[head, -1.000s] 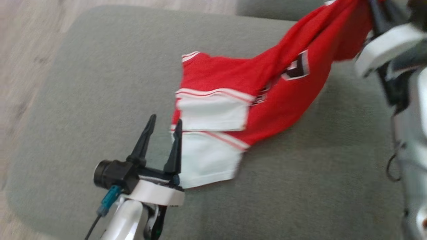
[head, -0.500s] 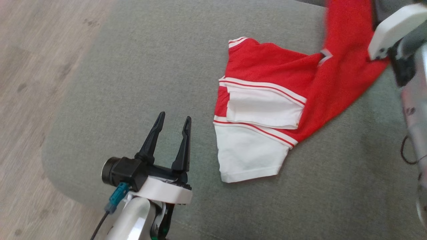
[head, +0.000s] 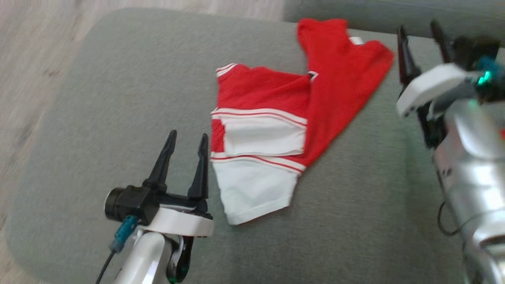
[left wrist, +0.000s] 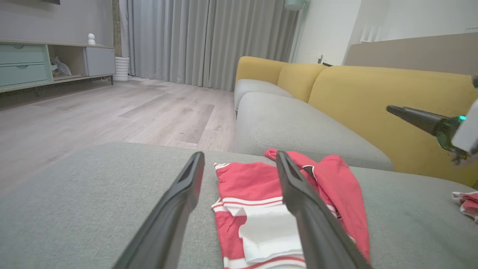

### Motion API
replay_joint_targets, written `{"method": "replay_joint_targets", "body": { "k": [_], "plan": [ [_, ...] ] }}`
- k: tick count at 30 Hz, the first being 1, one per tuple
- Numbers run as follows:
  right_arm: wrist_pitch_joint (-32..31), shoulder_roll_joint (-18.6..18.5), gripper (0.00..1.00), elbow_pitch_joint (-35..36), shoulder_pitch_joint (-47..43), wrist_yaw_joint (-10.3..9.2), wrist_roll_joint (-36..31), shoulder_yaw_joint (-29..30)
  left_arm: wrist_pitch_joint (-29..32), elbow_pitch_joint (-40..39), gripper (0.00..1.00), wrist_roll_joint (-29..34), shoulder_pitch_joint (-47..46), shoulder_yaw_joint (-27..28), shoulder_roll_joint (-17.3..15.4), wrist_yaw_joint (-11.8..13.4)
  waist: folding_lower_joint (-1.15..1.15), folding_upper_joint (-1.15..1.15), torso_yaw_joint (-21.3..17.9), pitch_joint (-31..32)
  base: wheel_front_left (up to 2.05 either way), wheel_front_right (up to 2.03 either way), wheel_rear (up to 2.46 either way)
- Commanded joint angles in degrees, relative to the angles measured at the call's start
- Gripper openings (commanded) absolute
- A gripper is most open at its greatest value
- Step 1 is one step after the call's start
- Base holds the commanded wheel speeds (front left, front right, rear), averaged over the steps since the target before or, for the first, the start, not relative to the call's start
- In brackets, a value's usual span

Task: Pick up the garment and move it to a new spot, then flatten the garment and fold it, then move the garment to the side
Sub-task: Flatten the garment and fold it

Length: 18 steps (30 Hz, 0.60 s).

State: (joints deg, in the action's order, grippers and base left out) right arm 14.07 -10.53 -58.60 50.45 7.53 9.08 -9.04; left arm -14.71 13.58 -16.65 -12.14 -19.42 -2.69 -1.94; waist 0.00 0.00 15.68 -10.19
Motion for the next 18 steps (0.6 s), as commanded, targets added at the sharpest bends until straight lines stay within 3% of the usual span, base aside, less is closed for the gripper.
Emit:
{"method": "replay_joint_targets", "body": {
  "k": [1,10,18],
  "plan": [
    [0.8,1.3,1.00,3.2,-1.7,-0.04,0.6,0.3,-0.3,-1.7,1.00,-0.1,0.0,2.5,-0.2,0.2,0.00,0.00,-3.8,3.3,0.00,0.00,0.00],
    [0.9,6.7,1.00,21.7,-22.7,-0.04,-0.2,7.6,-0.3,-1.4,1.00,0.1,2.9,4.6,-0.2,0.4,0.00,0.00,-10.6,6.6,0.00,0.00,0.00],
    [0.4,7.6,1.00,32.9,-37.6,-0.04,4.2,8.1,-0.3,-0.1,1.00,0.2,3.9,5.1,-0.2,0.4,0.00,0.00,-12.9,7.3,0.00,0.00,0.00]
  ]
}}
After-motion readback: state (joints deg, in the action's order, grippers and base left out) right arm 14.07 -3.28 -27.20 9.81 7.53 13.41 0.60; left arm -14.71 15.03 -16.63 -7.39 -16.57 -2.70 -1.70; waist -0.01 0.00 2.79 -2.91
